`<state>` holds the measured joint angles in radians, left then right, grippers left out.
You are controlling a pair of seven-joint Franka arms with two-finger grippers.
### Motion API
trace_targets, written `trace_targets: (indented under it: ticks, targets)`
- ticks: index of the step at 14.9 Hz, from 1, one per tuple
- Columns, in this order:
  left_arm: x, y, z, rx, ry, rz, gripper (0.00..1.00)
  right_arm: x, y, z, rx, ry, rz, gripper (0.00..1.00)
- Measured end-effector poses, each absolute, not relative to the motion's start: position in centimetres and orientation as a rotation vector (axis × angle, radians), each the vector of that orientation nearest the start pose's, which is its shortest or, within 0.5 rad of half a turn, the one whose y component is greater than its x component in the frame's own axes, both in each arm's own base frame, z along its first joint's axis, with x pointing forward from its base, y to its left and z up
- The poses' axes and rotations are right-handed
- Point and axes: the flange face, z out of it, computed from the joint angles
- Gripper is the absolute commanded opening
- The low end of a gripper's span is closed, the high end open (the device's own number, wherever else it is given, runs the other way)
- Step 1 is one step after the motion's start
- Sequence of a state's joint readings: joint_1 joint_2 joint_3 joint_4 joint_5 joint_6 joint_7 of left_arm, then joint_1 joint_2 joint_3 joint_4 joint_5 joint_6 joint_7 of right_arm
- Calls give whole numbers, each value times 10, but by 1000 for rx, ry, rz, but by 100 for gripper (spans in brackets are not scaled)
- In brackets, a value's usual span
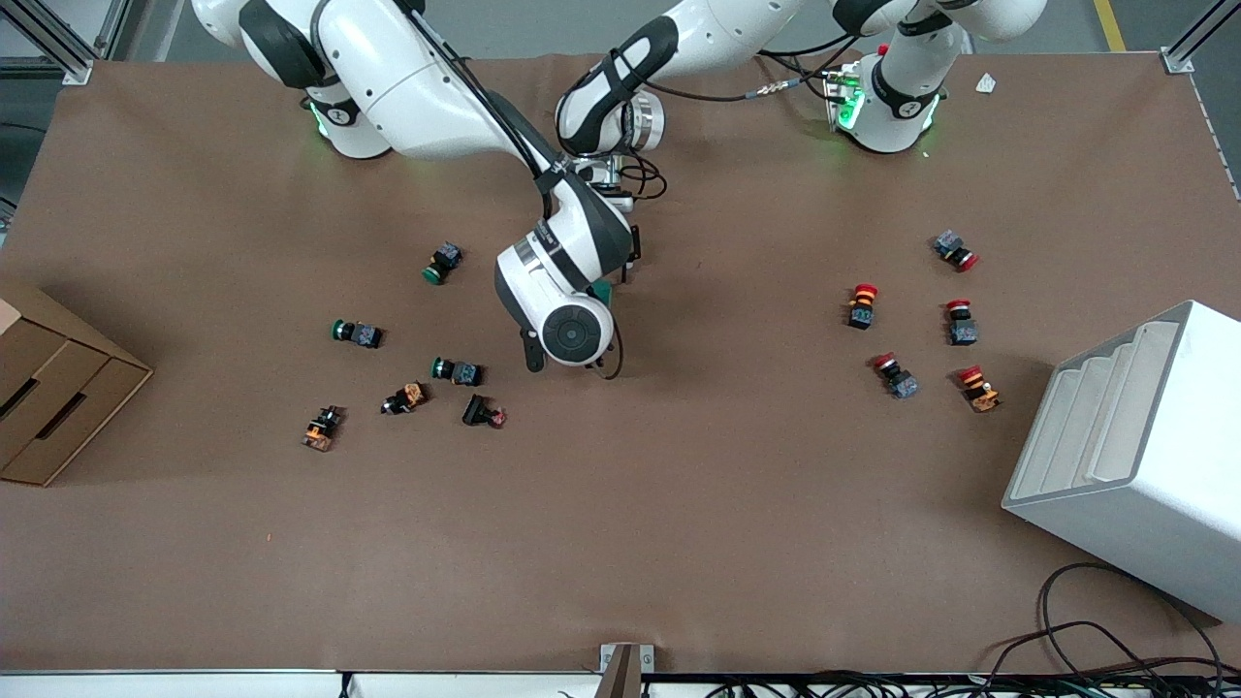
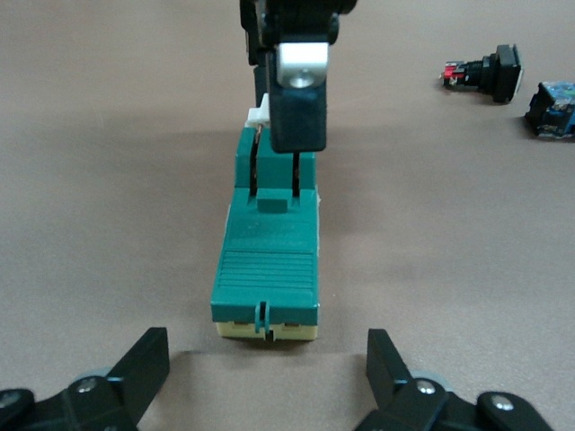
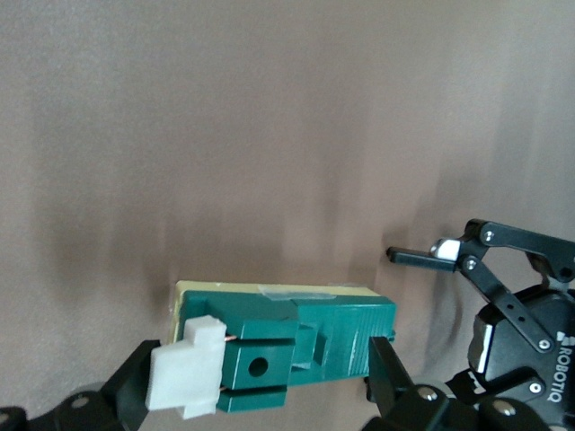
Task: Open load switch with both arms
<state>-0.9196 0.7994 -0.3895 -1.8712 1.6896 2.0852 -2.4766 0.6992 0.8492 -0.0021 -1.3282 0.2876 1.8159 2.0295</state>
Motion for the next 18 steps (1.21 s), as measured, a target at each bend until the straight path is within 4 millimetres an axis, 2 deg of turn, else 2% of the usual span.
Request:
trace_targets:
  ticks: [5, 18]
  targets:
    - [205, -569, 94, -2828, 66, -1427, 99, 516, 463, 209, -2622, 2242, 631, 100]
    - [202, -570, 92, -2815, 57, -1456, 99, 498, 472, 219, -2745, 2159, 733, 100]
